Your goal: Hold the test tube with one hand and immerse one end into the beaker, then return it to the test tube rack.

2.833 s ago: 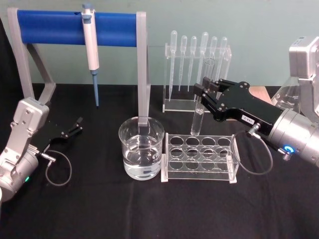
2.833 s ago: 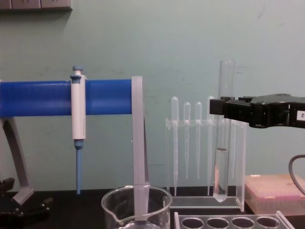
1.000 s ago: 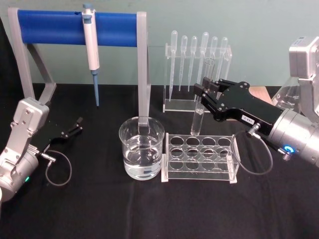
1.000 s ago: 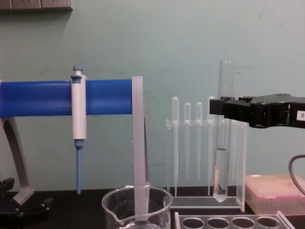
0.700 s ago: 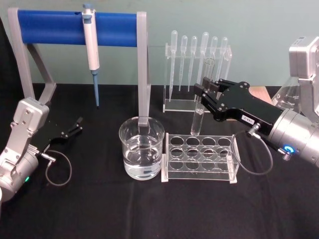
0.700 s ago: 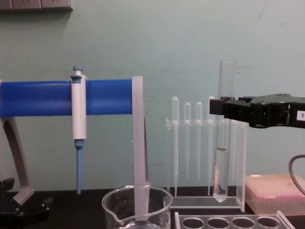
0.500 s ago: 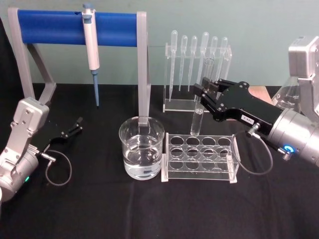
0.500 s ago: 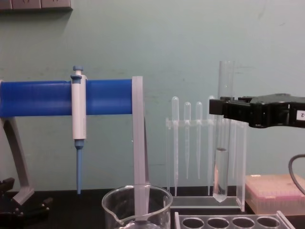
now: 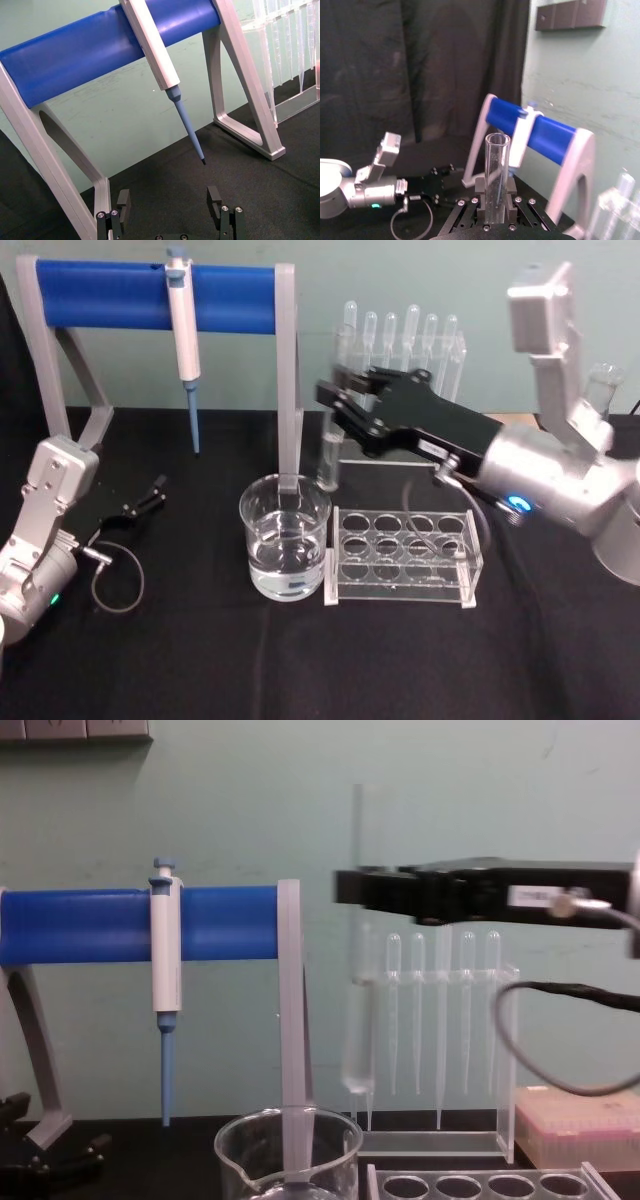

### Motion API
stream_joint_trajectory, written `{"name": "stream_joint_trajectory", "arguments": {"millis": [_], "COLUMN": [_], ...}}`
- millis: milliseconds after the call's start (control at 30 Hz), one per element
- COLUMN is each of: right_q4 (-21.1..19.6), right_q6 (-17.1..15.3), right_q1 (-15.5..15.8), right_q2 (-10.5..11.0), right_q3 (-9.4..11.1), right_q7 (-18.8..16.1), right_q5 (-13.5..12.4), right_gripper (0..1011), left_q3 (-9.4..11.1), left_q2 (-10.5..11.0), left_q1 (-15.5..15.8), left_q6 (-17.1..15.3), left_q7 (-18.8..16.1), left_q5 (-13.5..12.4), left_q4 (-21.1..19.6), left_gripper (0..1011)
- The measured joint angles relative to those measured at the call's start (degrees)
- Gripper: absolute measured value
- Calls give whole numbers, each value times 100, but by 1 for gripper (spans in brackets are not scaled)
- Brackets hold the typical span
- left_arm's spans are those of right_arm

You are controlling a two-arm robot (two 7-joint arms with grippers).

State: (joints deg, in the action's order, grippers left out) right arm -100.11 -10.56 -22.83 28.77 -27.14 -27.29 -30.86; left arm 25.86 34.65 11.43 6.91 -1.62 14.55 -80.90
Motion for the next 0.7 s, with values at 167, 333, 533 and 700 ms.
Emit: {"name": "stream_joint_trajectory", "arguments": {"millis": [167, 333, 533, 700], "right_q4": [416, 903, 1312, 1582], "right_q6": [210, 372, 561, 816], "right_q1": [-301, -477, -430, -254], "right_q2": [-295, -545, -701, -784], "right_q3": [-294, -534, -688, -708], "right_q7": [-95, -158, -219, -278], "right_q5": [154, 329, 464, 514], "right_gripper": [225, 225, 225, 225], "left_q3": [0, 0, 0, 0], "left_q2": [0, 0, 0, 0], "left_q1": [0, 0, 0, 0], "left_q6": [0, 0, 0, 0], "left_q7": [0, 0, 0, 0], "left_q5": [0, 0, 0, 0], "left_q4": [0, 0, 0, 0], "left_gripper": [1000, 1000, 1000, 1000]}}
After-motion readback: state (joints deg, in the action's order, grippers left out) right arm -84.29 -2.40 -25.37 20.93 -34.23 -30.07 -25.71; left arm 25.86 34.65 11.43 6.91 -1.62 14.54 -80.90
